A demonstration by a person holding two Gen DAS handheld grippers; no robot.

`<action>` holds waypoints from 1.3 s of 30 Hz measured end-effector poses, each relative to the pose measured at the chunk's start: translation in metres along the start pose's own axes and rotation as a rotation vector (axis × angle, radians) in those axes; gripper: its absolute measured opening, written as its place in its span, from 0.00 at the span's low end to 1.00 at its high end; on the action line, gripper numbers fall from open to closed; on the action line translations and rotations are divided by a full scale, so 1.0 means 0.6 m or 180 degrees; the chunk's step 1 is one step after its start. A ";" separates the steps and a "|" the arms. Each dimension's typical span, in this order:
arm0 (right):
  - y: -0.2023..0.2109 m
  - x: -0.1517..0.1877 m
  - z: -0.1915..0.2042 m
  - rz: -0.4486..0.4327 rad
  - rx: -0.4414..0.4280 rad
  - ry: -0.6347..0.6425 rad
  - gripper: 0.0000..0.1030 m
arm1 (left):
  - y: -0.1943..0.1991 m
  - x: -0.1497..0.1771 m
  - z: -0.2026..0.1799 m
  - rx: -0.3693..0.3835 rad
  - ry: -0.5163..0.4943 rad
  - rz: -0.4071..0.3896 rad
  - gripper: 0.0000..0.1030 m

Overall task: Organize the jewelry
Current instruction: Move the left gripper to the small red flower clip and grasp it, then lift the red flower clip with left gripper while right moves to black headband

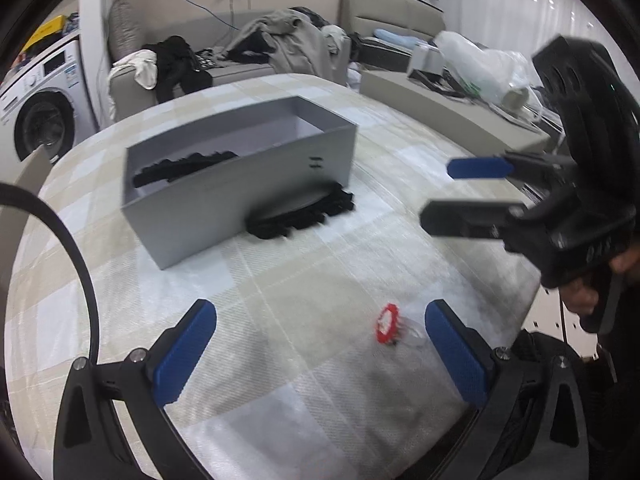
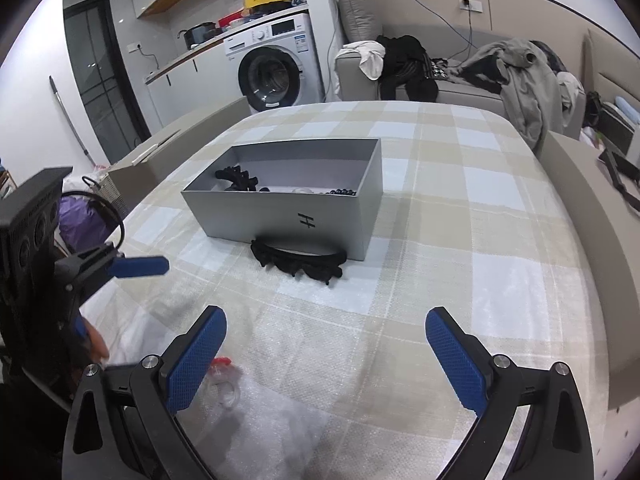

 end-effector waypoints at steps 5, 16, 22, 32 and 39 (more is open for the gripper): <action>-0.002 0.004 -0.005 0.0034 0.0020 -0.0015 0.98 | -0.012 0.012 -0.020 0.0034 -0.0181 0.0115 0.96; -0.007 0.011 -0.006 0.0075 0.0003 0.0025 0.98 | -0.017 0.027 -0.040 0.0147 -0.0369 0.0198 0.55; -0.009 0.008 -0.006 0.0064 -0.0005 0.0023 0.98 | -0.009 0.029 -0.046 0.0361 -0.0396 0.0143 0.23; -0.018 0.001 -0.001 0.0048 -0.0034 0.0002 0.98 | 0.001 0.012 -0.019 0.0269 -0.0138 -0.0022 0.23; -0.036 -0.012 -0.003 0.0049 -0.0028 -0.0056 0.96 | 0.018 -0.006 0.030 0.0130 0.0307 -0.0338 0.23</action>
Point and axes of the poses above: each gripper's, at about its wrist camera, not at the fingertips, and y roughly against the way its jaws point, z to its left, x to its underside, the point moved 5 cm from there along -y, roughly the way its jaws point, and after that the axes turned 5 degrees about z, right-handed, at the moved point
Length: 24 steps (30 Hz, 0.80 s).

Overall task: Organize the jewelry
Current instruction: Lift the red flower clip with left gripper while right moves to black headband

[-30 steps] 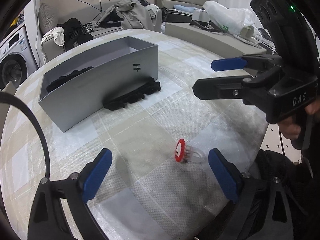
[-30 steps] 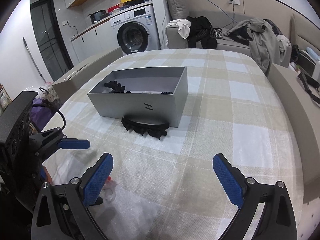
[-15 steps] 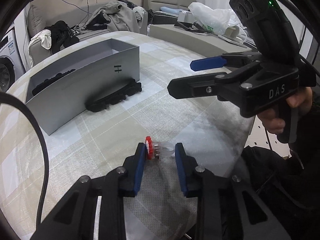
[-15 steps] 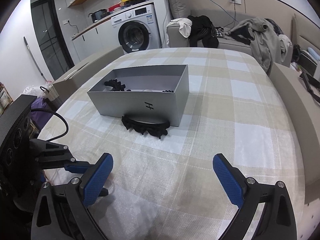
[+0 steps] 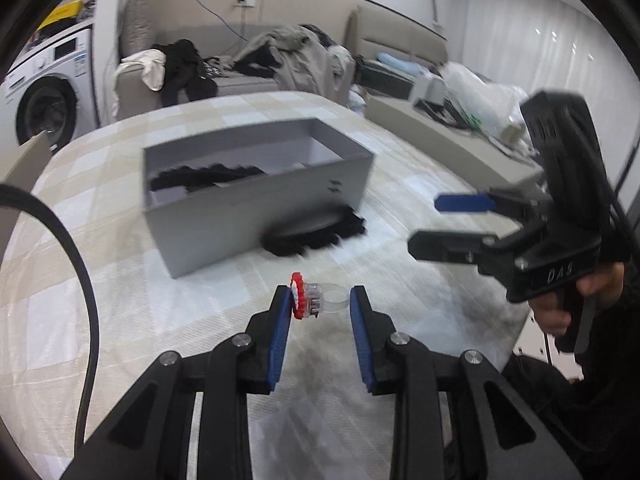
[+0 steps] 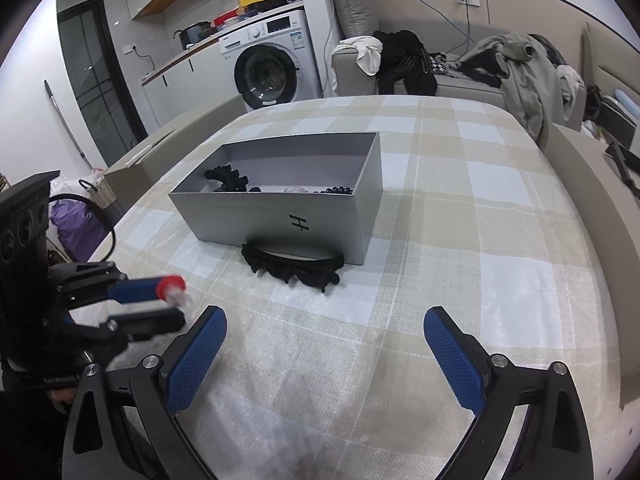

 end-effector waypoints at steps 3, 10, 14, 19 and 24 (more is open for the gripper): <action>-0.012 -0.007 0.002 0.0031 -0.0015 -0.0016 0.92 | 0.007 -0.004 0.018 0.0000 0.0193 -0.0157 0.23; -0.058 -0.027 0.018 0.0217 0.0022 0.0056 0.79 | 0.010 -0.012 0.050 -0.0199 0.0420 -0.0359 0.23; -0.079 -0.035 0.029 0.0283 0.0031 0.0107 0.78 | 0.009 -0.012 0.067 -0.0249 0.0501 -0.0356 0.23; -0.094 -0.039 0.041 0.0357 0.0130 0.0190 0.78 | 0.009 -0.009 0.078 -0.0275 0.0552 -0.0341 0.23; -0.104 -0.041 0.050 0.0397 0.0274 0.0230 0.78 | 0.008 -0.007 0.084 -0.0269 0.0598 -0.0316 0.23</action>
Point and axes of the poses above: each gripper's, at about its wrist camera, not at the fingertips, and y roughly against the way its jaws point, z to its left, x to its underside, the point moved 5 cm from there along -y, roughly the way its jaws point, and after that the axes turned 5 degrees about z, right-handed, at the moved point
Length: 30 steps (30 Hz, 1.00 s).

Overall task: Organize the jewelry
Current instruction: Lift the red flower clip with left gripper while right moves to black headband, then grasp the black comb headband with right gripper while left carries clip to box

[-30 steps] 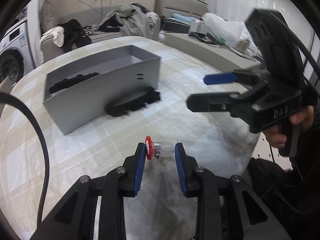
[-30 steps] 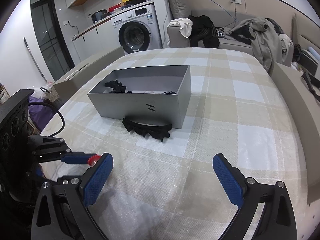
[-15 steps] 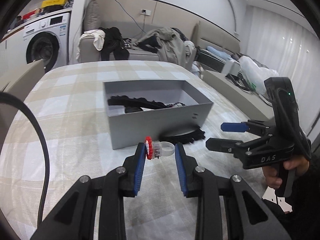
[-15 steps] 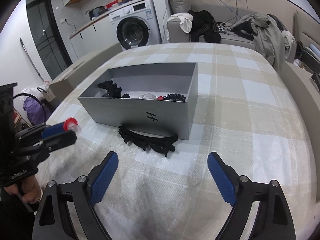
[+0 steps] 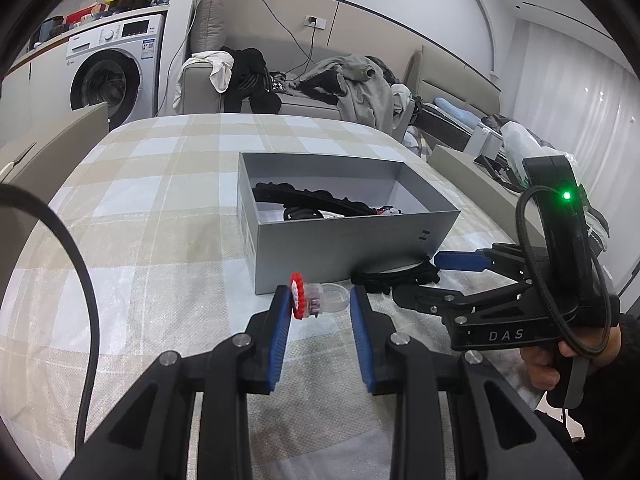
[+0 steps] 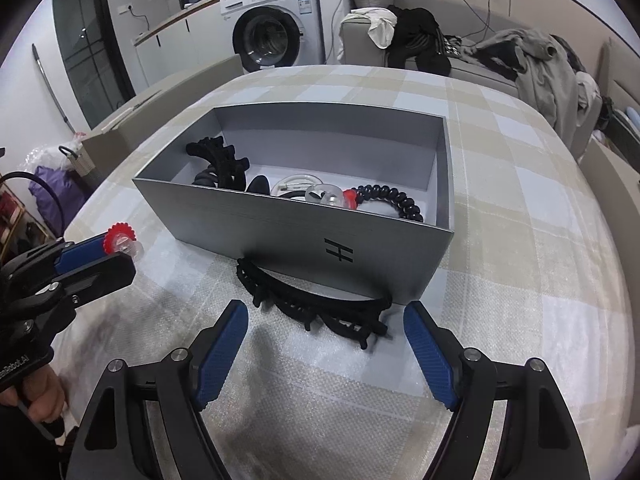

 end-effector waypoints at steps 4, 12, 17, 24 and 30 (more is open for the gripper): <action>-0.006 -0.002 0.005 0.0014 0.0087 0.0016 0.78 | -0.002 0.001 0.004 -0.0028 0.0015 0.0033 0.23; -0.009 0.001 0.011 -0.0005 0.0237 0.0049 0.72 | -0.003 0.001 0.003 -0.0038 0.0013 0.0045 0.23; -0.006 0.005 0.008 -0.0022 0.0215 0.0028 0.71 | -0.002 0.002 0.004 -0.0048 0.0006 0.0039 0.23; 0.021 0.013 -0.005 -0.0088 0.0113 -0.0028 0.71 | 0.000 0.000 0.002 -0.0059 -0.0022 0.0030 0.23; 0.052 0.018 -0.011 -0.0247 0.0000 -0.0031 0.72 | 0.007 -0.007 0.001 -0.0102 -0.0062 -0.0017 0.23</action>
Point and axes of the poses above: each gripper's, at about its wrist camera, not at the fingertips, and y roughly against the way its jaws point, z to its left, x to its underside, the point moved 5 cm from there along -y, roughly the way its jaws point, and after that the axes turned 5 degrees about z, right-handed, at the moved point
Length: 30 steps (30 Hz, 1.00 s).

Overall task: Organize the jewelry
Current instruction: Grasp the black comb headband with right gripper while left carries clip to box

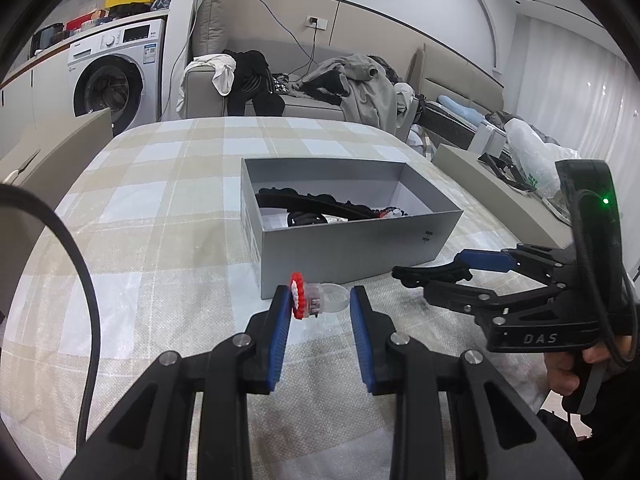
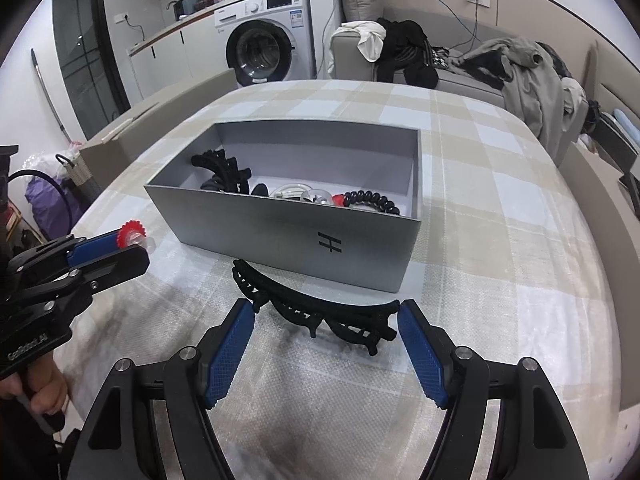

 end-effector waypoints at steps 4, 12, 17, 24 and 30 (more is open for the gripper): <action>0.029 -0.007 -0.004 -0.0182 -0.0101 -0.0034 0.72 | 0.004 -0.008 -0.002 -0.0033 -0.0017 -0.0045 0.23; 0.077 -0.043 -0.030 -0.0544 -0.0183 -0.0109 0.72 | 0.002 -0.036 -0.007 -0.0104 -0.0091 -0.0104 0.23; 0.091 -0.063 -0.041 -0.0653 -0.0212 -0.0138 0.72 | 0.001 -0.054 -0.007 -0.0133 -0.0114 -0.0132 0.23; 0.091 -0.084 -0.042 -0.0731 -0.0331 -0.0202 0.72 | -0.004 -0.082 -0.002 -0.0171 -0.0060 -0.0220 0.23; 0.082 -0.096 -0.048 -0.0742 -0.0443 -0.0340 0.72 | -0.013 -0.098 -0.001 -0.0158 -0.0064 -0.0237 0.23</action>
Point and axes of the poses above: each gripper's, at about its wrist camera, not at the fingertips, and y roughly against the way its jaws point, z to its left, x to its underside, the point moved 5 cm from there along -y, roughly the way its jaws point, and after that the axes turned 5 degrees about z, right-handed, at the moved point
